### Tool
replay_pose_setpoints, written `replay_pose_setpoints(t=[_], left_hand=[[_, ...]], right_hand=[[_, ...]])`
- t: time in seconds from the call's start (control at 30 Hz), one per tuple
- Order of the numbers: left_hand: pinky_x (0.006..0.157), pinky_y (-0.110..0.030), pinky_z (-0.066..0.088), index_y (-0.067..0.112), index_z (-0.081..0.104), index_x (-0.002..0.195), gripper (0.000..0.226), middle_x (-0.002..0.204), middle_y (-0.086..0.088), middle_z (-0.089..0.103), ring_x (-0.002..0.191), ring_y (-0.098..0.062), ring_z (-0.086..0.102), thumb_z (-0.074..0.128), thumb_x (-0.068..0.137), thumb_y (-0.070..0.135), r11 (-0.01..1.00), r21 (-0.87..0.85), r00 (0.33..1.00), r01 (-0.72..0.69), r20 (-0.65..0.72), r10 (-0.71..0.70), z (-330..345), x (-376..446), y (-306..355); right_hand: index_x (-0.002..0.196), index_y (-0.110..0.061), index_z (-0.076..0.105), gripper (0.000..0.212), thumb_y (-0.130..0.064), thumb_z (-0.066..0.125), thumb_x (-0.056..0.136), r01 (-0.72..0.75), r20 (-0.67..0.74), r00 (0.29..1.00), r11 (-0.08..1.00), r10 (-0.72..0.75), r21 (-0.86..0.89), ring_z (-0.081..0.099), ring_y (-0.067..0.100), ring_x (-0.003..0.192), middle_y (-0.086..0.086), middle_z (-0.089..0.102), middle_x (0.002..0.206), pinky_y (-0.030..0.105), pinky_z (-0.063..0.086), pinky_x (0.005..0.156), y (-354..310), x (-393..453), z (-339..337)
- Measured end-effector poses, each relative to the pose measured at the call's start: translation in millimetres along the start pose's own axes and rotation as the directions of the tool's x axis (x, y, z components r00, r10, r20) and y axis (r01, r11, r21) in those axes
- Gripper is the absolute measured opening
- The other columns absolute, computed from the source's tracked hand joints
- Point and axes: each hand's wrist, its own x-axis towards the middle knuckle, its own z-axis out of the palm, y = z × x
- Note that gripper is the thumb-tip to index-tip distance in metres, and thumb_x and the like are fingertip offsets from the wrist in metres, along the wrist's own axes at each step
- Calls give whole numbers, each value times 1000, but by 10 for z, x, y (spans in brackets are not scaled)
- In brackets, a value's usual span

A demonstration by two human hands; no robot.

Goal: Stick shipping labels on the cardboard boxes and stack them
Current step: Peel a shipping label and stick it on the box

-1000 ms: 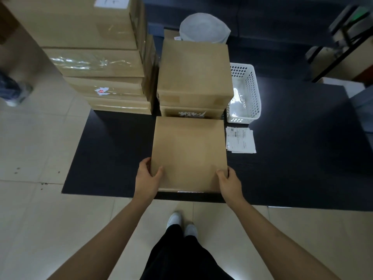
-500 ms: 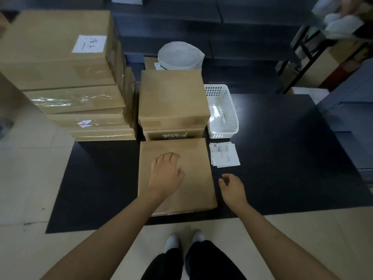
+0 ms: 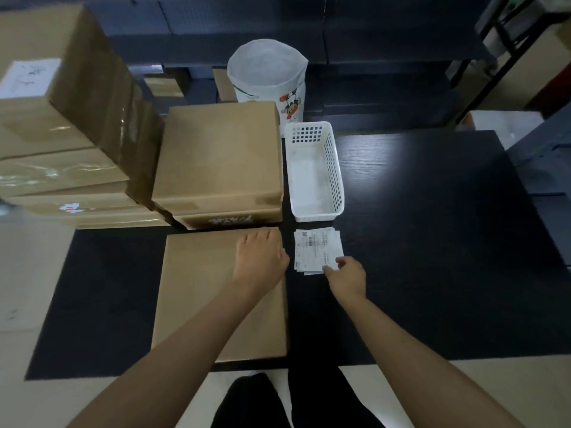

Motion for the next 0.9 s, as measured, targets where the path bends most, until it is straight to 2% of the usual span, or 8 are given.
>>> replay_pose_setpoints(t=[0.13,0.3,0.5,0.73,0.8,0.9], left_hand=[[90,-32,34,19,54,119,32,119,1,55,110,-20,51,44,90,30,1000,-3,1000,25,4,-25,122,109,134],[92,-31,33,19,56,115,29,117,2,54,109,-19,50,44,91,31,1000,4,1000,17,8,-17,198,194,142],[90,-30,35,20,60,112,27,113,1,55,106,-19,51,47,89,28,1000,3,1000,22,-8,-22,203,283,126],[89,-32,35,18,60,112,27,113,-2,53,106,-23,49,47,89,25,1000,5,1000,20,4,-20,194,324,135],[88,-32,35,18,59,112,27,114,-2,53,106,-23,48,46,90,25,1000,15,1000,11,12,-11,193,327,139],[87,-32,35,17,60,110,25,114,-3,52,105,-23,48,46,90,23,1000,30,1000,1,22,-2,188,317,140]], right_hand=[[130,-9,49,65,-38,75,79,-42,9,999,997,43,-70,47,28,120,12,48,131,39,46,94,-76,202,27],[126,-9,46,81,-55,78,68,-82,-68,995,970,68,-229,44,30,121,13,46,130,42,40,97,-168,327,97],[122,-7,40,83,-43,86,62,-153,-128,984,958,125,-242,44,32,117,16,42,130,42,38,98,-235,387,164],[122,-7,44,86,-42,89,57,-175,-91,984,948,156,-264,43,31,122,14,46,131,41,33,103,-235,468,69],[119,-8,44,80,-36,89,59,-158,-94,986,955,138,-250,46,32,120,14,48,130,42,34,101,-225,473,35],[110,-11,43,56,-23,82,71,-103,-63,994,975,93,-195,55,30,110,12,56,121,41,39,95,-183,465,5]])
